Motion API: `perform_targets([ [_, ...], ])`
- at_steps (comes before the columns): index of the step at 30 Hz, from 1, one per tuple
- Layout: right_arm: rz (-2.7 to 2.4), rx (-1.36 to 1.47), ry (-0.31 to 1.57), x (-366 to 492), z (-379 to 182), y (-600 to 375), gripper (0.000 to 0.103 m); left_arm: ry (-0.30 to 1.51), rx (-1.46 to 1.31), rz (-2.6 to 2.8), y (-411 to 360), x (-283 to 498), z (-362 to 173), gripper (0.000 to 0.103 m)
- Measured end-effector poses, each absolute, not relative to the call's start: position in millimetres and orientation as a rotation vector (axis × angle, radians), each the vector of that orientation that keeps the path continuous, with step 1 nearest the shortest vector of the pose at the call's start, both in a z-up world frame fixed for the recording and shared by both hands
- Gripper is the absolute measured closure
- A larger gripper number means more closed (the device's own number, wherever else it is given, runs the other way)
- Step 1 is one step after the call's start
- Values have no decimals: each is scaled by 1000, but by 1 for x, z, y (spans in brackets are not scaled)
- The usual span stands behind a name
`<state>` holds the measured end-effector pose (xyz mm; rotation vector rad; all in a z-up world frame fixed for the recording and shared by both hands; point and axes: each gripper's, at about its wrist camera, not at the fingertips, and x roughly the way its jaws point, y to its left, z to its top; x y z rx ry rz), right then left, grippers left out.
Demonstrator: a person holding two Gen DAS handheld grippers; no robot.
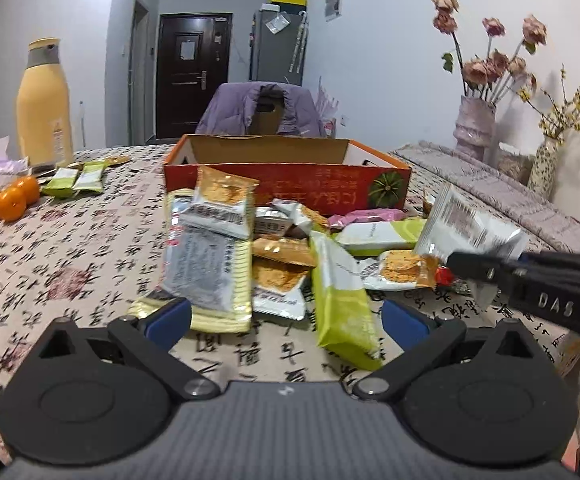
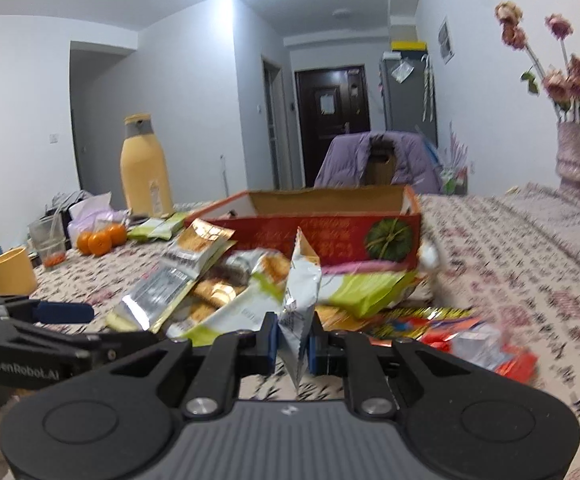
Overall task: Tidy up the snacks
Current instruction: 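Grasp the green-white bar with the left gripper while the right gripper lifts the white packet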
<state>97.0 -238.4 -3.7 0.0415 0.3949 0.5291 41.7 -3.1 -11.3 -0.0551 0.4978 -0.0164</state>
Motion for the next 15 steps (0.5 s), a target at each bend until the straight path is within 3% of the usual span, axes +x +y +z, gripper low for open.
perform_targets([
  [4, 496, 54, 376, 103, -2, -253, 89, 522, -8, -9, -19, 57, -13, 0],
  [10, 472, 55, 368, 112, -3, -268, 89, 566, 84, -7, -48, 81, -20, 8],
  [15, 474, 49, 364, 118, -6, -275, 89, 611, 154, 7, -68, 99, -27, 34],
])
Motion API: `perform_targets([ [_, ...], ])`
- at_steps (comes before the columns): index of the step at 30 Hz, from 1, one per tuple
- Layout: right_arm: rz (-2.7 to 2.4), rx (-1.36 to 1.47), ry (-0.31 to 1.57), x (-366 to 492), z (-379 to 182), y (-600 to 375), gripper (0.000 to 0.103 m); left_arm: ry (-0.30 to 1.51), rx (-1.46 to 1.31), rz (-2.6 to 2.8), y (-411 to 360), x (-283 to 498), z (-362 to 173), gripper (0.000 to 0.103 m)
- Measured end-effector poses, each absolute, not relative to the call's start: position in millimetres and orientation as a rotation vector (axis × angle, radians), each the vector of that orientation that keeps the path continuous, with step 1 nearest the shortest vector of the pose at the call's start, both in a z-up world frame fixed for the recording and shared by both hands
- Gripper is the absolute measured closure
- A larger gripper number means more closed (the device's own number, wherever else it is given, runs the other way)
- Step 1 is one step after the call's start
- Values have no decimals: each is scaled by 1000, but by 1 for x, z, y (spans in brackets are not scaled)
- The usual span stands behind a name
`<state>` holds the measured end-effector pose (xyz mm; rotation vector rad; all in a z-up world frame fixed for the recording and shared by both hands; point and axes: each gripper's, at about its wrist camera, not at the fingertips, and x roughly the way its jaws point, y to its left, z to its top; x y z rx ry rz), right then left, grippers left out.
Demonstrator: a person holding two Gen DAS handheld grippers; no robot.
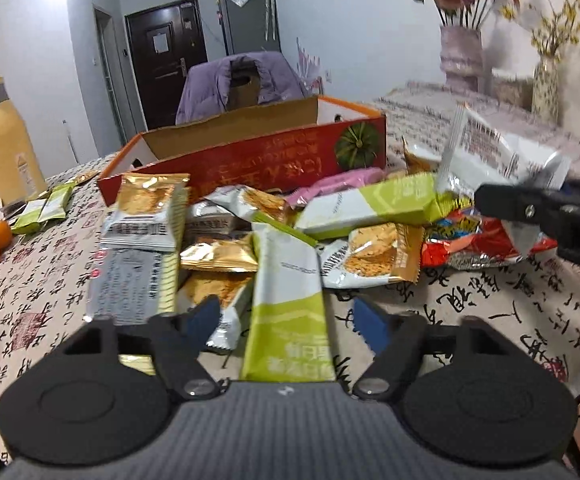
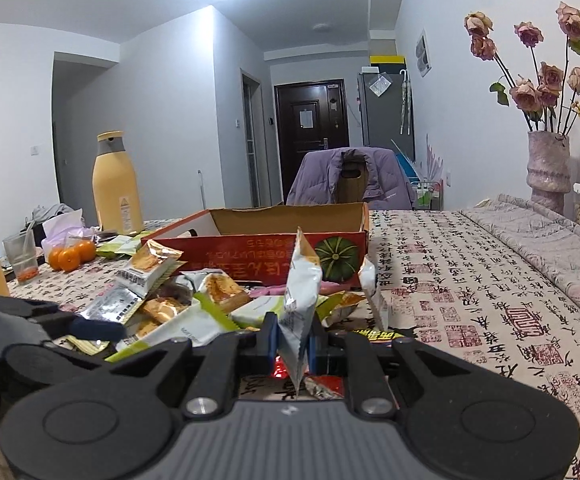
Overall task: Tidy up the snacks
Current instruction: 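Grasp the green-white bar with the left gripper while the right gripper lifts the white packet, then carry both packets over the cardboard box and open both grippers to drop them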
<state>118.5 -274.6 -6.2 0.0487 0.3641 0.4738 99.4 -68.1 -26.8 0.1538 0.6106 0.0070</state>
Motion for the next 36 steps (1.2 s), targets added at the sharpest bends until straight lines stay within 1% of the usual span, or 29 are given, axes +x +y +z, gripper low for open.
perform_targets([
  [1, 474, 51, 363, 119, -6, -276, 89, 620, 157, 15, -70, 102, -29, 35],
  [3, 476, 56, 362, 120, -7, -278, 89, 638, 164, 23, -72, 107, -32, 48],
  [5, 481, 60, 362, 121, -8, -280, 89, 649, 172, 33, -73, 109, -35, 54],
  [7, 486, 63, 363, 122, -9, -281, 89, 658, 170, 33, -74, 112, -37, 57],
  [8, 488, 66, 365, 123, -10, -281, 89, 660, 175, 31, -74, 113, -37, 61],
  [13, 503, 76, 370, 121, -13, -280, 89, 674, 128, 17, -67, 117, -34, 64],
  [24, 507, 74, 351, 118, -6, -278, 89, 617, 59, -11, -59, 97, -14, 65],
  [31, 517, 64, 314, 127, 18, -267, 89, 538, 2, -41, -48, 97, 26, 65],
  [36, 526, 76, 308, 155, 40, -253, 89, 489, -37, -29, -32, 120, 57, 65],
])
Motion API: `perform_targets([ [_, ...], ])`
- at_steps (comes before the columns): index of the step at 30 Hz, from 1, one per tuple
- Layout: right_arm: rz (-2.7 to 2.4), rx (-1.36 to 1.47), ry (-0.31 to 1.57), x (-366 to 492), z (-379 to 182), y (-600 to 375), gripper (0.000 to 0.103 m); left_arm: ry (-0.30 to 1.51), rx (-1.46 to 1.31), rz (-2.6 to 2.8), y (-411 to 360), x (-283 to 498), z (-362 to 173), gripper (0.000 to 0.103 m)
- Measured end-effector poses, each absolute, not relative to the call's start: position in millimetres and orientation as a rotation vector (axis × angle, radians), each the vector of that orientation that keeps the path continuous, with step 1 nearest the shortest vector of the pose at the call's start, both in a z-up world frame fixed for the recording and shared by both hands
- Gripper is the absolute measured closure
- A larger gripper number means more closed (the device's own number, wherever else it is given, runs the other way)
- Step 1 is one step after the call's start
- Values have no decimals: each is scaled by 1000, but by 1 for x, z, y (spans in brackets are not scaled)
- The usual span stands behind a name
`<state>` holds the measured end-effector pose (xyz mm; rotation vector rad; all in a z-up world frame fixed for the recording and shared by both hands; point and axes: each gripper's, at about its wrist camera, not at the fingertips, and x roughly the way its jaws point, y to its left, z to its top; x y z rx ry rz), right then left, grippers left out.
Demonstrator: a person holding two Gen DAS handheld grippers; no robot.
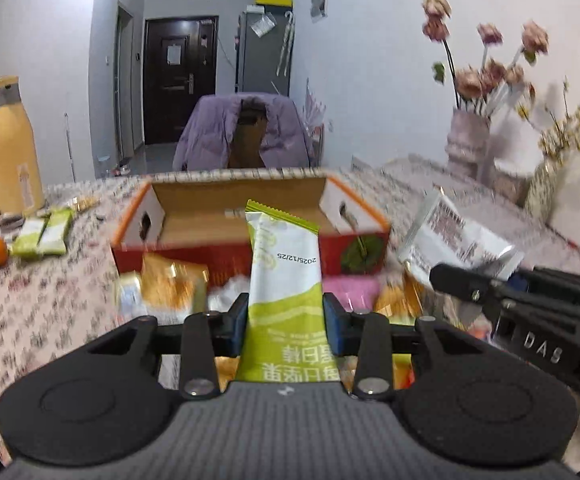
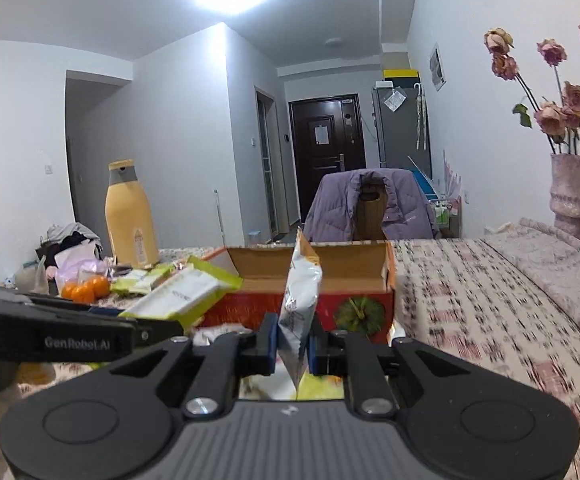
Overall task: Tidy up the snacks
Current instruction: 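Carry both packets over the cardboard box and open both grippers to drop them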
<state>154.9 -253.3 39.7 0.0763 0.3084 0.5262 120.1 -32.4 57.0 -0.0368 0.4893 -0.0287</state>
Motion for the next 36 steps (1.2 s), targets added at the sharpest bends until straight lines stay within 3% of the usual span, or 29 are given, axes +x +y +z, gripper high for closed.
perform_targets([
  [14, 476, 42, 414, 279, 86, -195, 89, 506, -82, 87, 12, 239, 96, 65],
  [31, 375, 12, 743, 401, 32, -148, 89, 713, -104, 179, 45, 354, 43, 64],
  [35, 388, 11, 775, 405, 26, -148, 85, 707, -120, 175, 49, 350, 38, 60],
  [36, 388, 16, 774, 404, 26, -148, 81, 699, -132, 160, 51, 347, 39, 53],
])
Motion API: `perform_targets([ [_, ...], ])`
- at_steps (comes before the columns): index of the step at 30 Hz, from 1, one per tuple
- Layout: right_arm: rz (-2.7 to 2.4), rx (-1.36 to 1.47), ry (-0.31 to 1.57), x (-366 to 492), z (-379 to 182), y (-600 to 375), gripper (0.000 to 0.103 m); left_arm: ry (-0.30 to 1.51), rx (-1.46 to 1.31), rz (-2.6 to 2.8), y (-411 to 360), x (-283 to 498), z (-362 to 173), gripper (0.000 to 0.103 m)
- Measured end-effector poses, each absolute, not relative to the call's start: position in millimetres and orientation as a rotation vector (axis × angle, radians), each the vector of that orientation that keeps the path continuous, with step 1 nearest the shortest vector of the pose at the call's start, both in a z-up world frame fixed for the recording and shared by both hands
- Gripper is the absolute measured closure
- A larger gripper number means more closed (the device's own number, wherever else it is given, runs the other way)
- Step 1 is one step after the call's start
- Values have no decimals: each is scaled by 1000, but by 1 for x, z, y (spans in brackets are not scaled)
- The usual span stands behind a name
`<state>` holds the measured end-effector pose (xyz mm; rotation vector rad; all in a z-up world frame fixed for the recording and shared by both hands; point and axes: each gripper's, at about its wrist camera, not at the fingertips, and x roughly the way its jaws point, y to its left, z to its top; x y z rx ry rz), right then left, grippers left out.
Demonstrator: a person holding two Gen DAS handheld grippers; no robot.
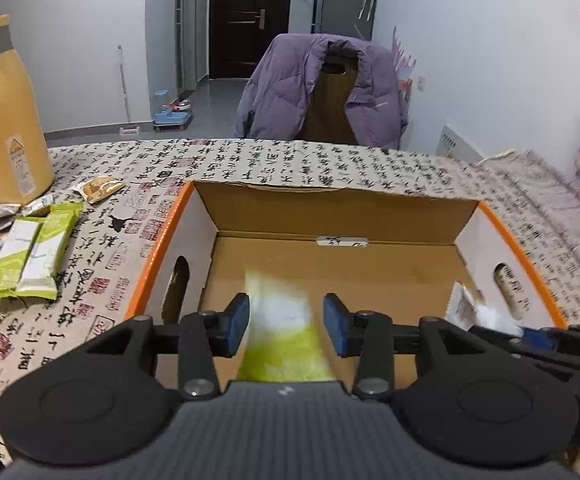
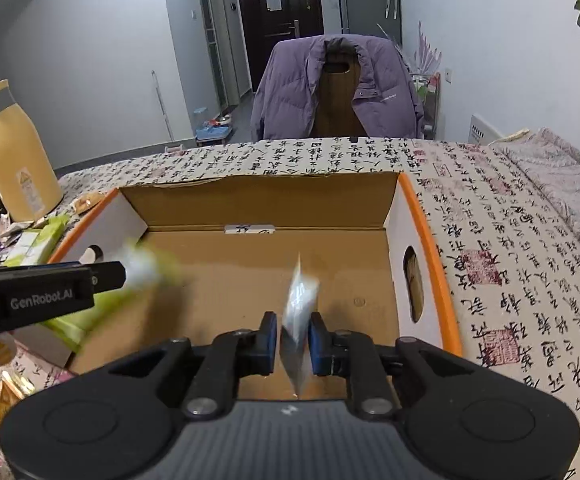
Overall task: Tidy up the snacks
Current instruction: 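Carry both packets over the cardboard box and open both grippers to drop them, then move both grippers back to the snack pile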
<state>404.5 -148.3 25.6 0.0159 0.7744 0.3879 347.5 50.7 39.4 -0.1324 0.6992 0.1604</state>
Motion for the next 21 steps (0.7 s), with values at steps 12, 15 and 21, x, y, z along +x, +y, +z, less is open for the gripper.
perform_targets([
  [12, 427, 22, 633, 354, 47, -171, 2, 510, -147, 146, 55, 280, 68, 0],
  [15, 444, 14, 580, 329, 55, -180, 0, 468, -152, 135, 56, 253, 74, 0],
  [21, 468, -4, 476, 271, 65, -199, 0, 401, -162, 113, 54, 195, 74, 0],
])
